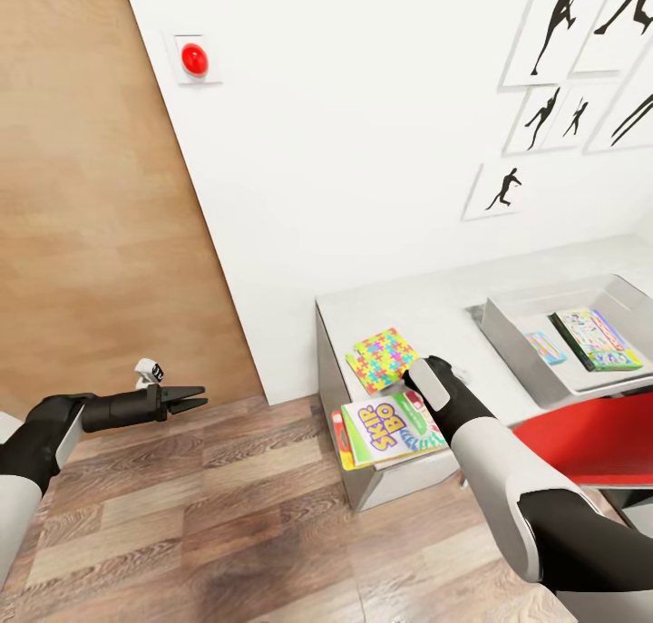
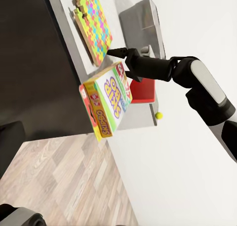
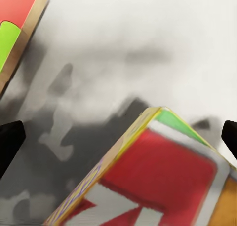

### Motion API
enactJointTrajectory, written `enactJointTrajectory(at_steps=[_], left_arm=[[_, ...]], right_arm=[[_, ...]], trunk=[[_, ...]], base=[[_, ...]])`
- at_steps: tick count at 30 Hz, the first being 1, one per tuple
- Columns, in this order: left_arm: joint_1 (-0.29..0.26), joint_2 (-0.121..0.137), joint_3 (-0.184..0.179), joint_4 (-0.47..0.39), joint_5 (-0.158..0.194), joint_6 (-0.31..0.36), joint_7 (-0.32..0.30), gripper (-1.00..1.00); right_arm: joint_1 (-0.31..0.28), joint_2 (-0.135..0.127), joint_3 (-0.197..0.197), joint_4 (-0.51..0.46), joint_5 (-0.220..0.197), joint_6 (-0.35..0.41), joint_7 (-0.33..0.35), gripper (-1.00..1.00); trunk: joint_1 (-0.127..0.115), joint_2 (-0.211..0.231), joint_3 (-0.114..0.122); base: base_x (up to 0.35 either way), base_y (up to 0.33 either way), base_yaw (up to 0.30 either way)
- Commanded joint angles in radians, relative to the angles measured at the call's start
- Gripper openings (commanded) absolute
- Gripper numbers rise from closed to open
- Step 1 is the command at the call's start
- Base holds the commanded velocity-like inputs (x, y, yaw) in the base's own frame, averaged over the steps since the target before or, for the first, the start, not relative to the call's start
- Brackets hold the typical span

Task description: Put all the toys in the child's room - the three board games (two on the bed and one on the table), the two jigsaw puzzles on the table, and the tennis ball on the table - inside the toy box on the table in the child's room.

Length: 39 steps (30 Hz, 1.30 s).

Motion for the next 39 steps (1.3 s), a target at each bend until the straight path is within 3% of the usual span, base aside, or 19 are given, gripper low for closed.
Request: enactJointTrajectory(at_steps=[1, 39], left_arm=[[-0.001, 0.000, 0.000, 0.000, 0.000, 0.011, -0.004, 1.00], [-0.001, 0.000, 0.000, 0.000, 0.000, 0.010, -0.004, 1.00]], right_arm=[[-0.001, -0.001, 0.005, -0.001, -0.006, 0.005, -0.007, 1.00], [0.002, -0.002, 0.004, -0.011, -0.008, 0.004, -0.007, 1.00]], trunk=[[0.000, -0.002, -0.002], [0.000, -0.002, 0.046]], base=[[-0.032, 0.012, 0.000], [-0.002, 0.001, -0.060]])
